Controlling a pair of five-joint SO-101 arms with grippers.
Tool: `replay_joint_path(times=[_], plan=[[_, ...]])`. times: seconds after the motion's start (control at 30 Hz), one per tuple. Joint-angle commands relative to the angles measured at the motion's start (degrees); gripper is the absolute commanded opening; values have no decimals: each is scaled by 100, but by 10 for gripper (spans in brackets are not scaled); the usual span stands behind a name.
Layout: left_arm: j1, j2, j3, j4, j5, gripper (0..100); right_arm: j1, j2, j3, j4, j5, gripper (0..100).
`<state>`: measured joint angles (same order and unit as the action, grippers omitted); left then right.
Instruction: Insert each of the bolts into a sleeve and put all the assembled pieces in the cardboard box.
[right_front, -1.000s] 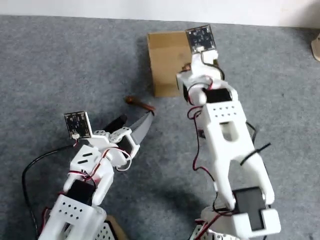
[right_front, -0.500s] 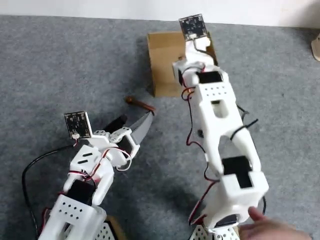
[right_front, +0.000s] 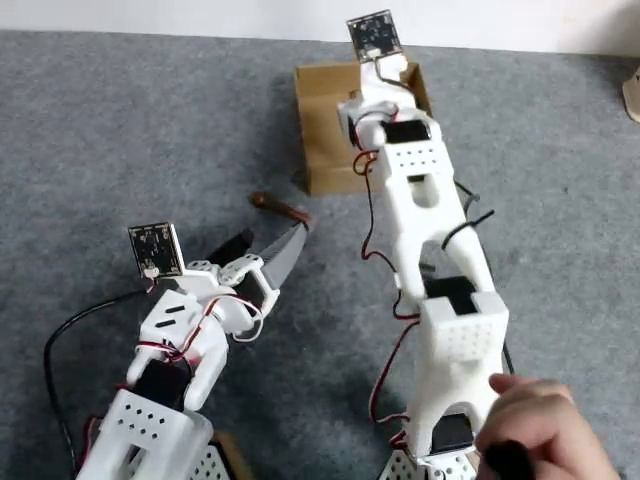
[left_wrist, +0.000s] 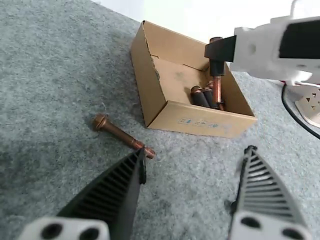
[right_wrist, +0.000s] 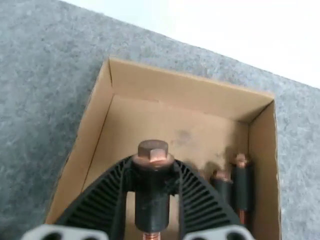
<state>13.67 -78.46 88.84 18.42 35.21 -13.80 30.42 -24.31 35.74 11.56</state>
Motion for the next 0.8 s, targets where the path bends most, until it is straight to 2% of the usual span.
replay_joint_path(times=[0.0, 0.43, 0.77], plan=[[-40, -48, -66, -132, 9, 288, 57, 163, -831, -4, 62, 5], [-40, -48, -75, -132, 9, 288, 286, 1833, -2422, 4, 62, 5], [-22, -48, -84, -132, 9, 288, 391, 2237, -2519, 13, 26, 5]])
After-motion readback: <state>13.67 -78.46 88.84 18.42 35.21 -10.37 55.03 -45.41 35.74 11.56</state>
